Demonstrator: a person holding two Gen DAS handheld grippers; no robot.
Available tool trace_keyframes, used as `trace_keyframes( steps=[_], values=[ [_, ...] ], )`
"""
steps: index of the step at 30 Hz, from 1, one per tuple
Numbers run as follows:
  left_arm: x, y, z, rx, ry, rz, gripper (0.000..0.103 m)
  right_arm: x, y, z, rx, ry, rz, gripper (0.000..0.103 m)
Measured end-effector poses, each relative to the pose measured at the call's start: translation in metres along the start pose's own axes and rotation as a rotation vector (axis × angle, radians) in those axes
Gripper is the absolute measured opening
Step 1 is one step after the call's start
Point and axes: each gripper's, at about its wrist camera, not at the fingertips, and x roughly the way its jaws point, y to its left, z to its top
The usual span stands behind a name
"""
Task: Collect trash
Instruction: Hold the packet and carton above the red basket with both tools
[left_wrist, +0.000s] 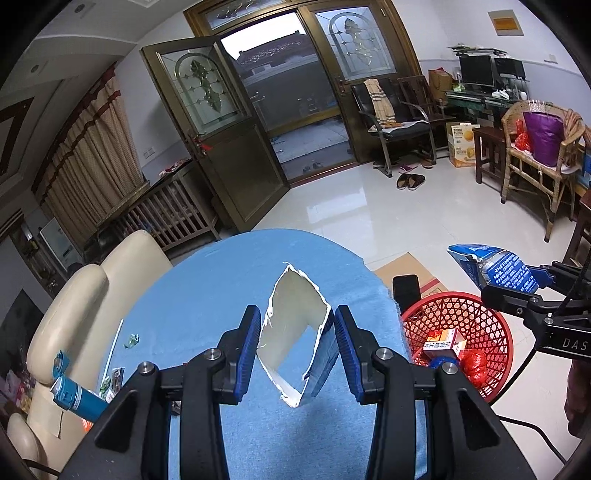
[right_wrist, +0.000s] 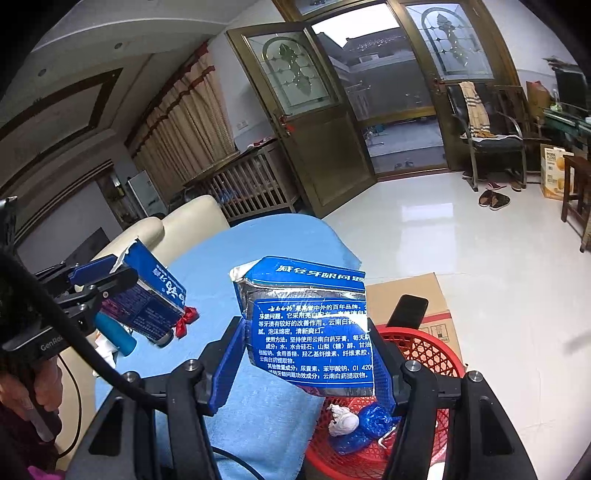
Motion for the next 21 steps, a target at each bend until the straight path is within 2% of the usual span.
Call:
trace_keyframes(
  steps=[21],
  values=[
    [0.0,-0.023,0.009,0.056,0.001,-0.022,0.043,-0.002,-0.015,-0.004,0.064,-0.002,-0.007,0.064]
  ],
)
